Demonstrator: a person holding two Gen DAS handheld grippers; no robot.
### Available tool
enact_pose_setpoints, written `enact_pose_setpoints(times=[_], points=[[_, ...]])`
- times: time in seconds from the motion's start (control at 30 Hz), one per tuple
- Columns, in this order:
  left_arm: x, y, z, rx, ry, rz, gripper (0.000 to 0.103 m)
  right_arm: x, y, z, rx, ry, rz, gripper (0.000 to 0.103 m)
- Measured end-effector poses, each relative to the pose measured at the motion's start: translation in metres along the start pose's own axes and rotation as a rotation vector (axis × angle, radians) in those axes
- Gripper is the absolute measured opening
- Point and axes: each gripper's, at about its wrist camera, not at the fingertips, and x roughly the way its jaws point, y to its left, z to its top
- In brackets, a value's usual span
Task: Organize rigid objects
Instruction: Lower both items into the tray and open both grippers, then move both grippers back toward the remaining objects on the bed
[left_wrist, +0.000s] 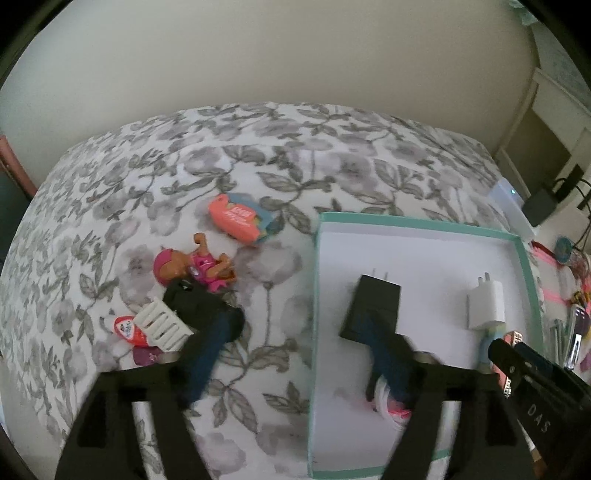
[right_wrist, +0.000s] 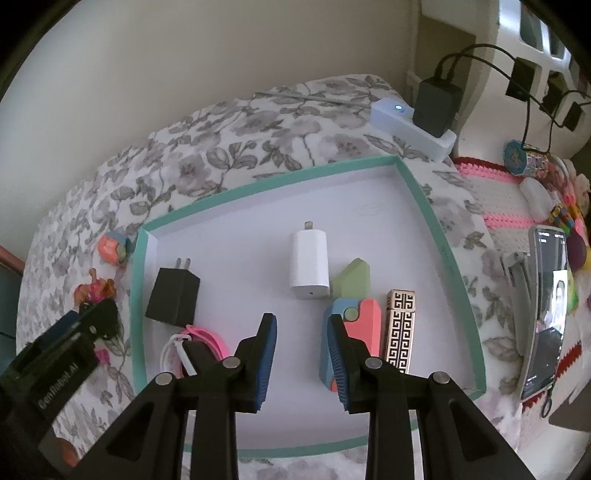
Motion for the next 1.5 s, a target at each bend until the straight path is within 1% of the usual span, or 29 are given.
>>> enact_pose_setpoints(times=[0.03,0.1,0.2,0.27,0.37,0.43,0.5,0.57,0.6,0.67,0.7,0.97,1.13,1.37,1.5], points=[[0.000,0.001,0.000,-0.004,-0.003,0.002,0.086,0.000,0.001,0.000,-0.002,-0.001,-0.001,0.047],[-0.001,0.002,0.001,-0.006,-0.010,0.004,0.086,0.000,0.002,0.000,-0.008,-0.008,-0.004,0.056],[-0.002,0.005,0.001,-0.009,-0.022,0.022,0.088,-0.001,0.004,0.000,-0.017,-0.018,-0.005,0.060],[-0.002,0.006,0.001,-0.015,-0.023,0.025,0.090,-0.001,0.005,0.000,-0.021,-0.023,-0.009,0.065],[-0.001,0.010,0.002,-0.028,-0.022,0.029,0.090,0.000,0.007,0.000,-0.030,-0.028,-0.008,0.072],[-0.001,0.014,0.002,-0.038,-0.023,0.032,0.090,0.000,0.009,-0.001,-0.036,-0.030,-0.003,0.079],[-0.001,0.018,0.003,-0.049,-0.025,0.037,0.090,0.001,0.011,-0.001,-0.042,-0.033,0.003,0.082],[-0.001,0.021,0.004,-0.059,-0.027,0.042,0.090,0.001,0.014,-0.001,-0.050,-0.034,0.008,0.083],[-0.001,0.024,0.004,-0.065,-0.029,0.046,0.090,0.002,0.015,-0.001,-0.054,-0.035,0.011,0.084],[-0.001,0.028,0.005,-0.074,-0.030,0.050,0.090,0.002,0.017,-0.001,-0.058,-0.040,0.014,0.095],[-0.001,0.030,0.005,-0.080,-0.031,0.053,0.090,0.001,0.018,-0.001,-0.059,-0.047,0.016,0.102],[-0.002,0.054,0.009,-0.134,-0.035,0.066,0.090,-0.001,0.027,-0.001,-0.085,-0.078,0.030,0.103],[-0.007,0.073,0.013,-0.163,-0.060,0.071,0.091,-0.006,0.040,-0.001,-0.115,-0.112,0.034,0.103],[-0.019,0.108,0.018,-0.193,-0.123,0.108,0.091,-0.014,0.071,-0.004,-0.151,-0.147,0.109,0.103],[-0.023,0.133,0.020,-0.221,-0.132,0.135,0.091,-0.017,0.101,-0.010,-0.222,-0.159,0.134,0.103]])
